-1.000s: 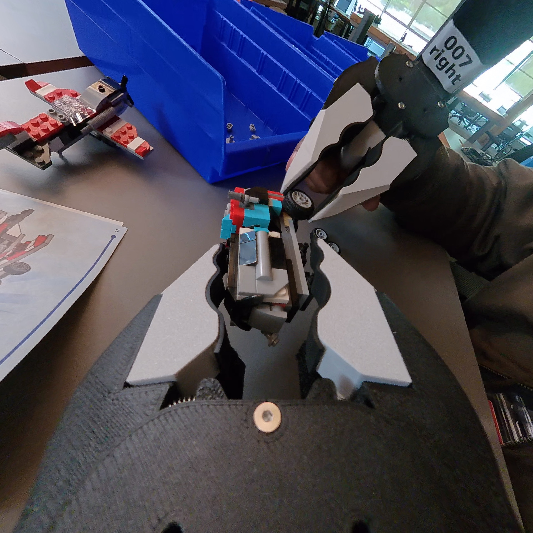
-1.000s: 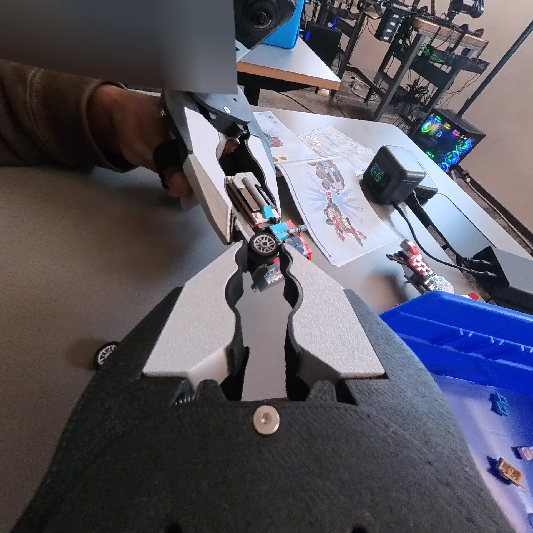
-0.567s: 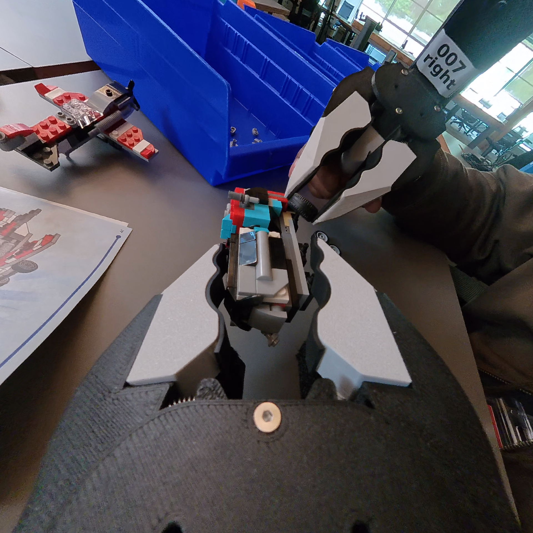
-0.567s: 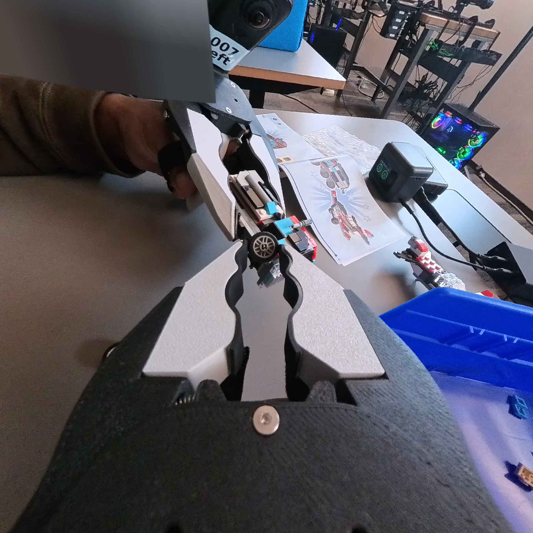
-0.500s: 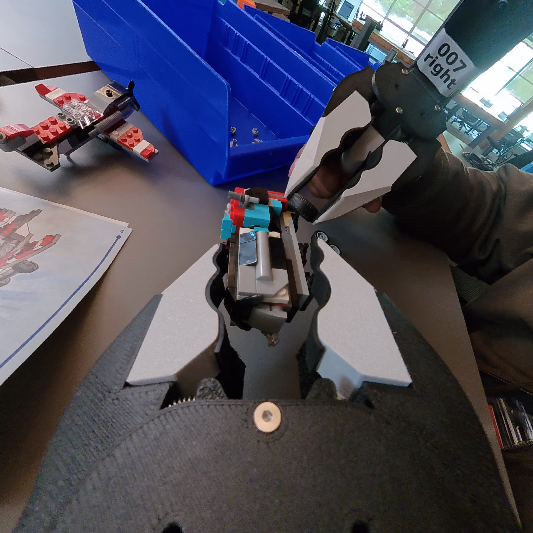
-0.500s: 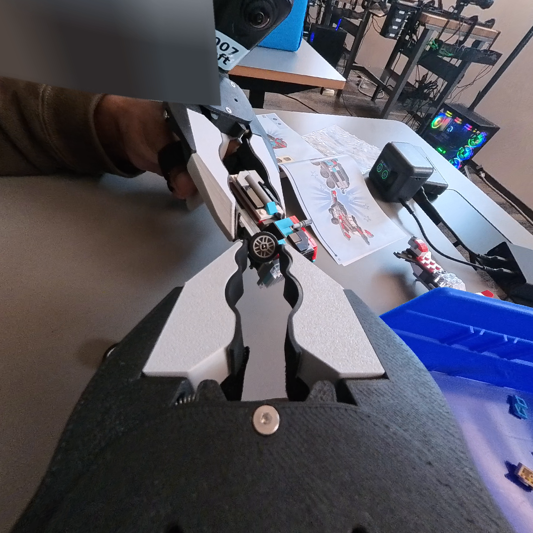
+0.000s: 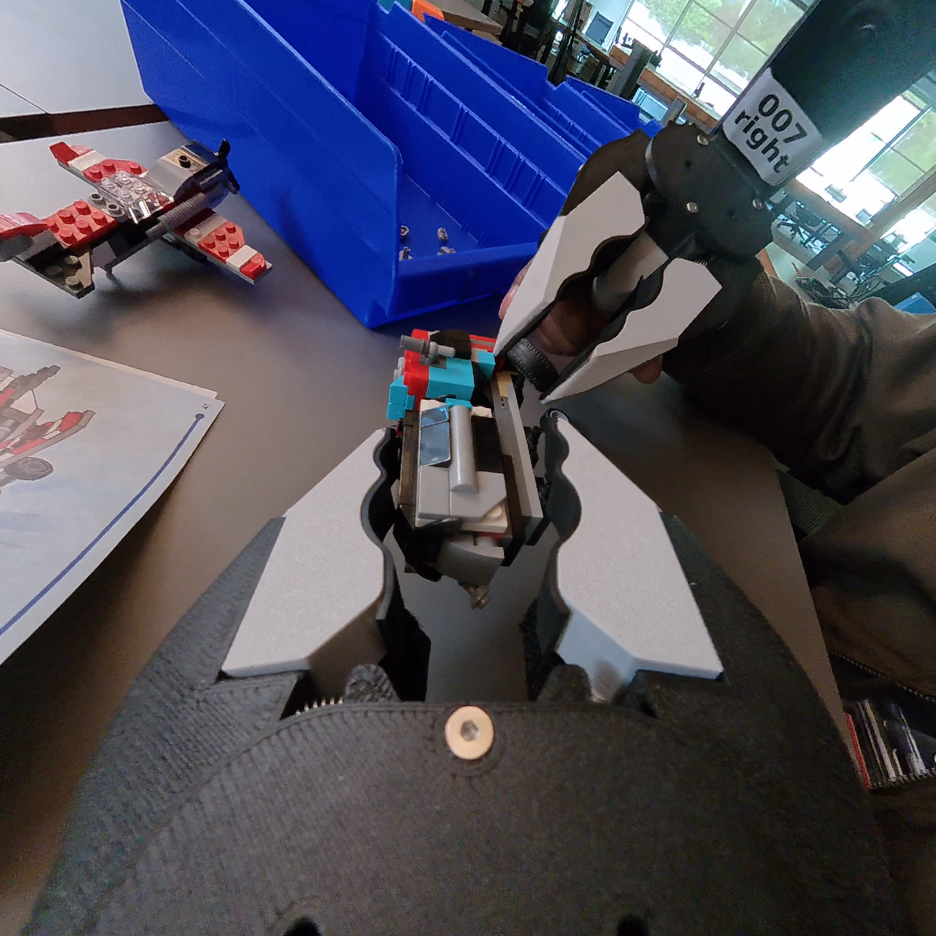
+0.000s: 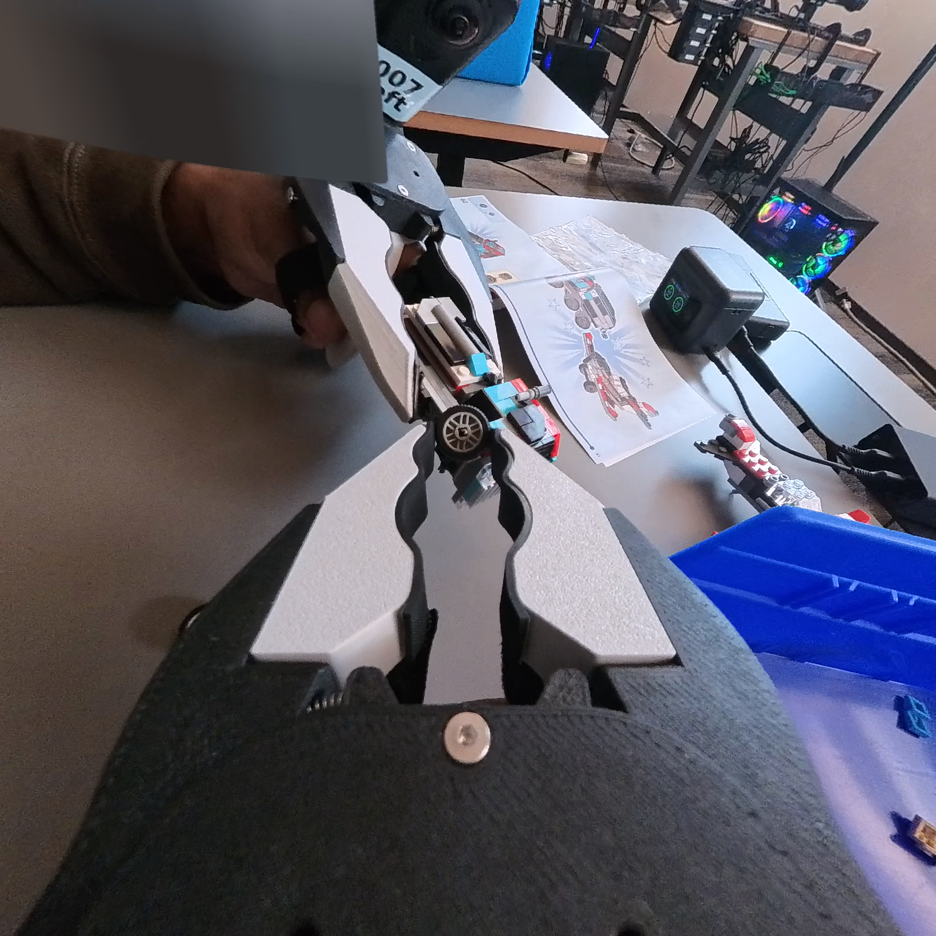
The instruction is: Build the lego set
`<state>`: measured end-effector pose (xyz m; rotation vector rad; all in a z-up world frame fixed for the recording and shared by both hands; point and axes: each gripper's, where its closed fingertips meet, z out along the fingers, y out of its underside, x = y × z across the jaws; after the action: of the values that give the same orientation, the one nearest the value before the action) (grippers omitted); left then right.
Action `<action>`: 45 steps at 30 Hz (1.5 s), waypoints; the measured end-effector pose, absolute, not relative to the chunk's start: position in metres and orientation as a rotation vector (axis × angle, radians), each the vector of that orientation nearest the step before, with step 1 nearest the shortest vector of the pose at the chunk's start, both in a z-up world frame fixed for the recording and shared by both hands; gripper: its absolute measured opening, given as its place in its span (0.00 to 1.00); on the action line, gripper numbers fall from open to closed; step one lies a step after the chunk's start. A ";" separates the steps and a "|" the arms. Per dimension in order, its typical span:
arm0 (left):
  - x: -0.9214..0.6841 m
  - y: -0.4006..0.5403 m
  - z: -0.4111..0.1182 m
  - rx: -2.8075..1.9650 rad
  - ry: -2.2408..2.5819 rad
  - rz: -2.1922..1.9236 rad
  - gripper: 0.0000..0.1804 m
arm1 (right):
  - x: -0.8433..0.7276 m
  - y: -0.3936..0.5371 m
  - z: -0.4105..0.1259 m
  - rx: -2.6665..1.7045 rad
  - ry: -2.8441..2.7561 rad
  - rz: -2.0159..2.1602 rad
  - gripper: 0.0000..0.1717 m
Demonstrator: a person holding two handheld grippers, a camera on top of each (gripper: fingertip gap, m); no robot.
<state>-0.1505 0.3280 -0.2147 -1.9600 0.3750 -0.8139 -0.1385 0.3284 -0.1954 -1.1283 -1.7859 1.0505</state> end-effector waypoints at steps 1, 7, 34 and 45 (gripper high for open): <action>-0.150 0.328 -0.214 -1.958 0.373 -0.818 0.34 | -0.139 0.328 -0.195 -1.126 -1.785 1.050 0.13; -0.150 0.328 -0.214 -1.953 0.361 -0.841 0.34 | -0.139 0.329 -0.194 -1.115 -1.778 1.034 0.14; -0.149 0.327 -0.213 -1.948 0.343 -0.886 0.34 | -0.140 0.325 -0.183 -0.917 -1.754 0.889 0.11; -0.146 0.326 -0.214 -1.949 0.347 -0.903 0.34 | -0.142 0.331 -0.177 -0.954 -1.681 0.957 0.11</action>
<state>-0.1461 0.3263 -0.2144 -1.9490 0.3468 -0.9026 -0.1423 0.3315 -0.1767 -0.9545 -1.6814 0.9574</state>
